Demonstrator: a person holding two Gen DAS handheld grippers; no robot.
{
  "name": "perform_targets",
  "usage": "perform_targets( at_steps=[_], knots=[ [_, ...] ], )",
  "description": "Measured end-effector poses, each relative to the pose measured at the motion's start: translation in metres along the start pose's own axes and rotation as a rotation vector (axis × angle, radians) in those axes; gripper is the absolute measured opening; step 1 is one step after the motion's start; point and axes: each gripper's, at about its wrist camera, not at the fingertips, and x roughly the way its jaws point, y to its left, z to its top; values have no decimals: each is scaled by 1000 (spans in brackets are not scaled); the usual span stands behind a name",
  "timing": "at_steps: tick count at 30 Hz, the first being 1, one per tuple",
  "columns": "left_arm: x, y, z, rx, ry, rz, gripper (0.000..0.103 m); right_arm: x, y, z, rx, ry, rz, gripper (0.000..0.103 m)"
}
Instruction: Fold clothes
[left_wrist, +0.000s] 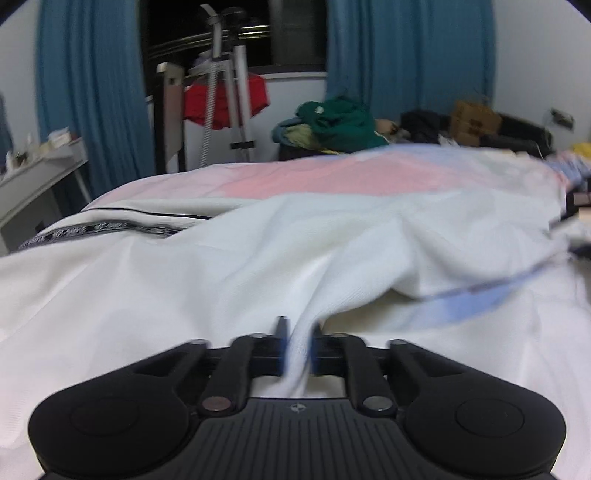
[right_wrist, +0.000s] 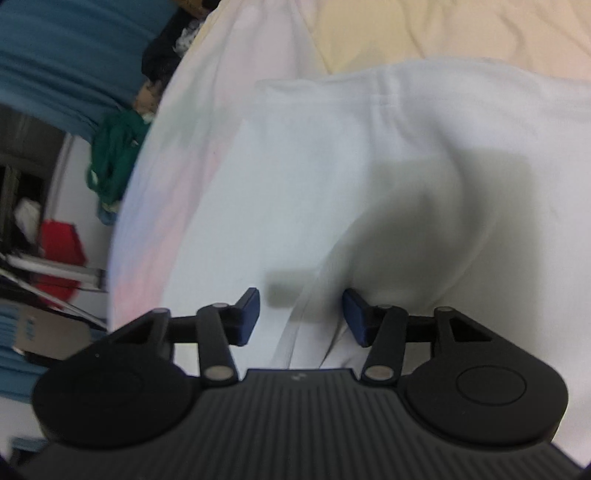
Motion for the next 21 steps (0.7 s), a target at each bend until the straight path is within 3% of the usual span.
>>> perform_targets(
  at_steps=[3, 6, 8, 11, 14, 18, 21],
  knots=[
    [-11, 16, 6, -65, -14, -16, 3, 1, 32, -2, -108, -62, -78, 12],
    [-25, 34, 14, -137, -40, -48, 3, -10, 72, 3, -192, -124, -37, 11],
    [-35, 44, 16, -178, -65, -85, 3, -28, 100, 10, -221, -169, 68, 11],
    [-47, 49, 17, -187, -95, -112, 3, -70, 133, 13, -286, -276, 302, 10],
    [-54, 48, 16, -162, -115, -118, 3, -108, 123, 7, -351, -410, 484, 10],
    [-55, 43, 11, -120, -81, -137, 4, -101, 48, 8, -316, -423, 377, 10],
    [-50, 34, 3, -70, -36, -145, 4, -65, -22, 11, -192, -333, 241, 10]
  ],
)
